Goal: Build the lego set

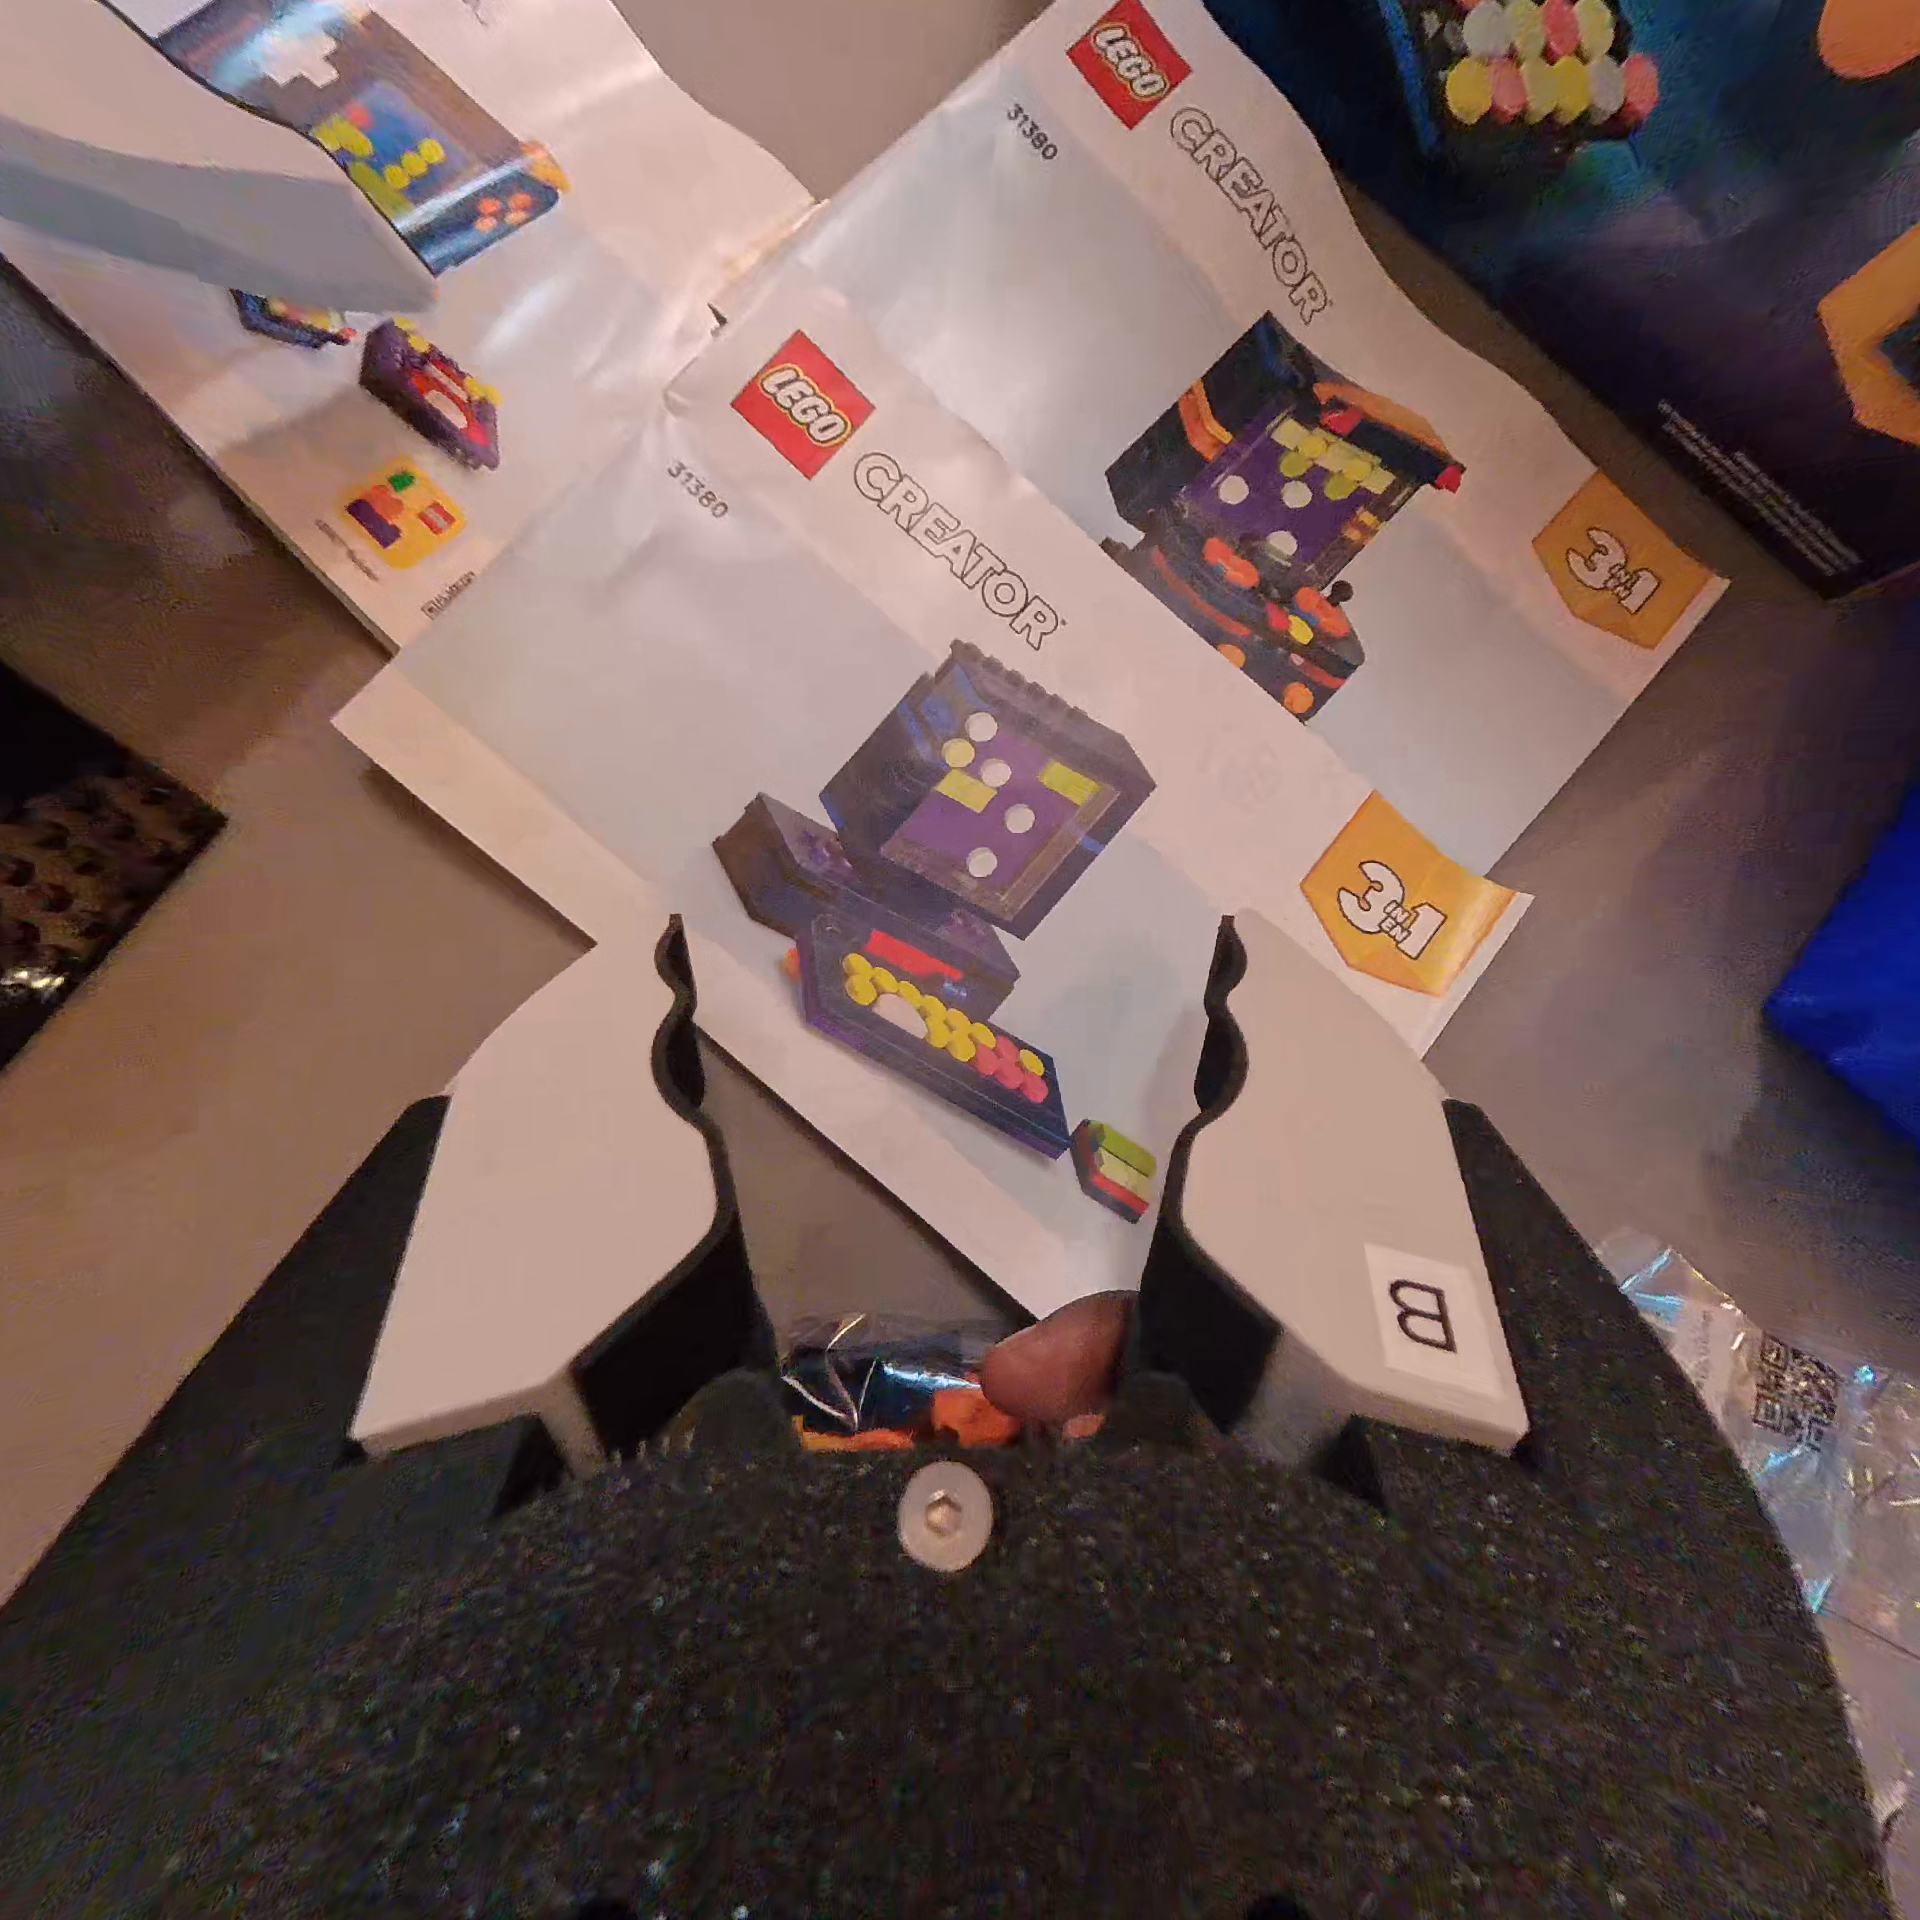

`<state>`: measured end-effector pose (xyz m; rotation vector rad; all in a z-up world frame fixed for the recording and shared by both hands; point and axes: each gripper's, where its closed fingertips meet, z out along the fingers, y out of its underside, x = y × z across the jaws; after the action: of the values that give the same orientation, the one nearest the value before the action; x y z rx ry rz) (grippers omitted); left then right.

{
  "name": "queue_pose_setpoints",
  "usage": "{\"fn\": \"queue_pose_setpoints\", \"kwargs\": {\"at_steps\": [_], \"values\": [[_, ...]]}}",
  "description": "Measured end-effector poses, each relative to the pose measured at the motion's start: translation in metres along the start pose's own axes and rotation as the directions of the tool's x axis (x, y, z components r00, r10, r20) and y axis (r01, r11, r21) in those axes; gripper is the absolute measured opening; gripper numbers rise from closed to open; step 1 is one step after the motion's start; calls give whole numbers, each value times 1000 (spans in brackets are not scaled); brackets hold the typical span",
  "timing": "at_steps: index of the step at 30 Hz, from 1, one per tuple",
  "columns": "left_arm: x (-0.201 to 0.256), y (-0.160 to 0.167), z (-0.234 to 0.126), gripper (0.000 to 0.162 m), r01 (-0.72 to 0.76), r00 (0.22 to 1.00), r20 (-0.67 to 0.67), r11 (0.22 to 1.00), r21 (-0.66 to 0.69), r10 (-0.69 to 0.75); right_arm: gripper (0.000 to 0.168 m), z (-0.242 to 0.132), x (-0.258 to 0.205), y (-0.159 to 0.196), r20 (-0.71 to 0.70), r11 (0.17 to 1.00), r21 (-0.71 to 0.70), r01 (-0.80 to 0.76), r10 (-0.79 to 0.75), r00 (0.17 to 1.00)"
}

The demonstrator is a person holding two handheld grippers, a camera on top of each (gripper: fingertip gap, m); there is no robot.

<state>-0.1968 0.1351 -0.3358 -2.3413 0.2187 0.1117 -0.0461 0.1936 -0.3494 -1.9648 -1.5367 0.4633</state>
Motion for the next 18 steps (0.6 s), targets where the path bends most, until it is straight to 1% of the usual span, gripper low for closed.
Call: {"fn": "queue_pose_setpoints", "kwargs": {"at_steps": [1,2,3,7,12,18], "values": [[0,6,4,54,-2,1000,-6,1000,-28,2,95,2,0,5,-1,1000,-27,7,-7,1000],[-1,13,8,60,-2,1000,-7,998,-61,2,97,4,-1,11,4,999,-51,15,-15,1000],[-2,14,11,62,14,1000,-13,998,-55,-15,95,4,-2,13,19,999,-54,1,0,1000],[-9,20,11,70,95,995,-35,994,-49,-97,97,1,-4,24,45,996,-84,-41,45,998],[-24,34,0,70,123,992,-8,991,-57,-123,95,-8,-4,35,29,994,-84,-67,70,997],[-49,59,-20,70,138,990,5,988,-68,-138,90,-22,-7,50,27,991,-113,-67,70,997]]}}
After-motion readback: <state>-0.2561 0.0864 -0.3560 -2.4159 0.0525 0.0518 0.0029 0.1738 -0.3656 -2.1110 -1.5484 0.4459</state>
